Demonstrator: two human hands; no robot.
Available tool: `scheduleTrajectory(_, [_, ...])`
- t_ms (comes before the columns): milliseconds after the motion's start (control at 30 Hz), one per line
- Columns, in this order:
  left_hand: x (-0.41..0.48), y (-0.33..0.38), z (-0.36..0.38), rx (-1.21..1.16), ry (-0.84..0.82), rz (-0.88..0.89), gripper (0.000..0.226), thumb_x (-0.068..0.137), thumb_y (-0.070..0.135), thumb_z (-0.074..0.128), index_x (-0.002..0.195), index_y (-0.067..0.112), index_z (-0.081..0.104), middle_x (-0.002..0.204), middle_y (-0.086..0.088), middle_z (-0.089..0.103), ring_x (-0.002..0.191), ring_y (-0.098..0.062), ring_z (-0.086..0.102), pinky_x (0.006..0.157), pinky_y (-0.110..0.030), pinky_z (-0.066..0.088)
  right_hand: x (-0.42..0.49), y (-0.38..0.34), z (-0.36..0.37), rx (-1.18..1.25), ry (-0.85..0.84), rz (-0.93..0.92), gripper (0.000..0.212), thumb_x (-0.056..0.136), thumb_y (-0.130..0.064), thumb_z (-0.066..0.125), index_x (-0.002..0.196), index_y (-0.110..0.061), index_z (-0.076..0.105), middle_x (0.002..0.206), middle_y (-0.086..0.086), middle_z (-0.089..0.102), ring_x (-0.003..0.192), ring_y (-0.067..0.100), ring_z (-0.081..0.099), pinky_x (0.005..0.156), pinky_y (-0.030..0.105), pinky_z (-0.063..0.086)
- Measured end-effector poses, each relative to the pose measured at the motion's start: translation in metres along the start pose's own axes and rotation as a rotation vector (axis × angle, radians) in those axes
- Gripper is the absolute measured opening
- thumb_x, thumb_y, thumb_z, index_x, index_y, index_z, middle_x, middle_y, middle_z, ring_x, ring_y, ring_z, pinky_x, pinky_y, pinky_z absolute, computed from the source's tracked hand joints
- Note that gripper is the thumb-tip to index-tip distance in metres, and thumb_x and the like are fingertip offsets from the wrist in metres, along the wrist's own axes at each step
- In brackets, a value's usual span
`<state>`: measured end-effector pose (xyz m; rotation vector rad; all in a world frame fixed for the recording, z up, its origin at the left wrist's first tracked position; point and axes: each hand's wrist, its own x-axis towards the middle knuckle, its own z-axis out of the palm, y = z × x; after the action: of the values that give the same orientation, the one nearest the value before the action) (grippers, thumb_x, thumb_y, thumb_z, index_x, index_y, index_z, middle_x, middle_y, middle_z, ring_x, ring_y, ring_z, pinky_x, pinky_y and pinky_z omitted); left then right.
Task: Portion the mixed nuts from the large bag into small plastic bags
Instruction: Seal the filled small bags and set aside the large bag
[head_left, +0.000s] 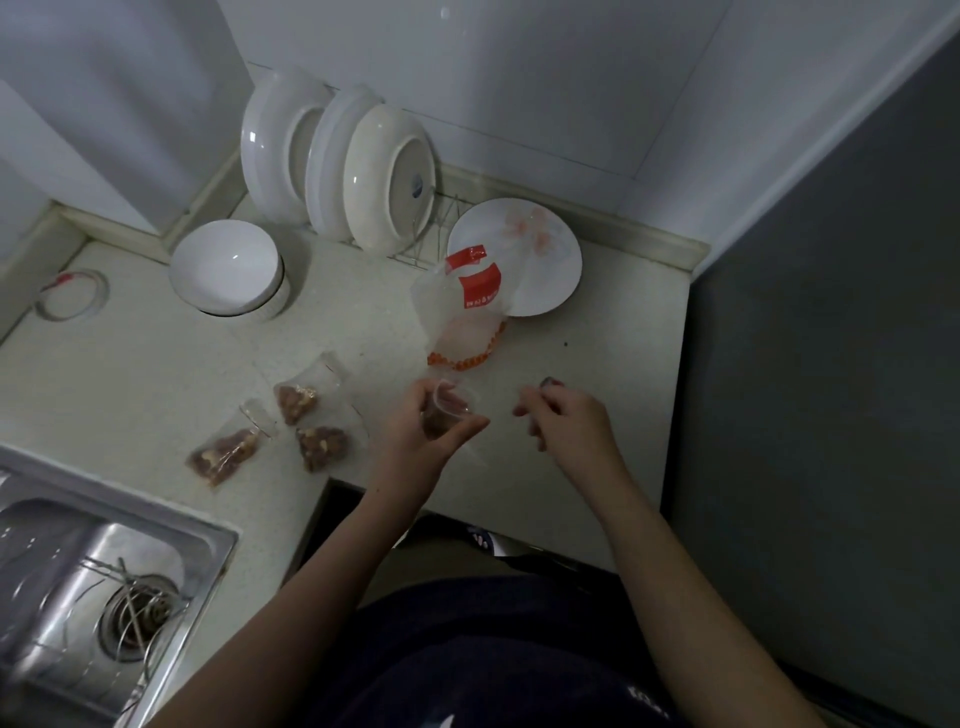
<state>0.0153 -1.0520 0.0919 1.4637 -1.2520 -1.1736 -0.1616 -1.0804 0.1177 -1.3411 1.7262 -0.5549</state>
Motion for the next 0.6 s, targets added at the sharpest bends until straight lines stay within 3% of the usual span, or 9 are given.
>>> scheduleTrajectory(67, [0.000,-0.002,0.000,0.045,0.004,0.035,0.043,0.078,0.023,0.078,0.112,0.023,0.054,0.094,0.009,0.064,0.086,0.004,0.064,0.074,-0.010,0.051,-0.010,-0.019,0.005,0.086,-0.151,-0.070,0.021,0.089,-0.048,0.056,0.086,-0.032,0.069,0.073,-0.015,0.066,0.067,-0.006,0.060,0.058,0.011,0.040])
scheduleTrajectory(133, [0.000,-0.001,0.001,0.043,-0.007,0.063,0.044,0.080,0.015,0.077,0.115,0.021,0.052,0.094,0.009,0.063,0.086,0.005,0.063,0.074,-0.008,0.049,-0.020,-0.024,0.014,0.076,-0.217,-0.092,0.025,0.083,-0.049,0.064,0.100,-0.031,0.069,0.079,-0.022,0.064,0.077,-0.015,0.058,0.062,0.006,0.041])
scheduleTrajectory(200, [-0.001,0.001,0.002,0.053,-0.015,0.109,0.046,0.080,0.007,0.077,0.115,0.021,0.051,0.092,0.011,0.062,0.087,0.008,0.063,0.074,-0.006,0.048,-0.024,-0.023,0.020,0.050,-0.163,-0.122,0.032,0.081,-0.039,0.070,0.108,-0.022,0.069,0.088,-0.017,0.066,0.083,-0.012,0.059,0.069,0.006,0.046])
scheduleTrajectory(367, [-0.002,0.013,0.006,-0.001,-0.052,0.118,0.047,0.080,0.005,0.076,0.108,0.032,0.050,0.096,0.017,0.063,0.089,0.007,0.064,0.072,-0.007,0.050,-0.026,-0.027,0.015,0.092,0.047,-0.273,0.015,0.085,-0.020,0.069,0.097,-0.013,0.074,0.075,-0.019,0.063,0.076,-0.013,0.060,0.067,0.004,0.046])
scheduleTrajectory(500, [-0.004,0.019,0.005,-0.085,-0.039,0.037,0.022,0.097,0.012,0.053,0.107,0.031,0.056,0.099,0.010,0.065,0.089,-0.002,0.066,0.073,-0.017,0.053,-0.024,-0.029,0.010,0.009,0.174,-0.368,0.013,0.086,-0.011,0.067,0.097,-0.009,0.074,0.078,-0.014,0.062,0.073,-0.014,0.057,0.068,0.003,0.044])
scheduleTrajectory(600, [-0.002,0.021,0.000,0.030,0.093,0.025,0.022,0.102,0.016,0.043,0.102,0.026,0.063,0.101,0.010,0.069,0.096,-0.010,0.065,0.085,-0.032,0.054,-0.023,-0.028,0.008,0.012,0.206,-0.424,0.012,0.085,-0.008,0.068,0.095,-0.007,0.074,0.080,-0.006,0.068,0.069,-0.011,0.057,0.068,0.003,0.043])
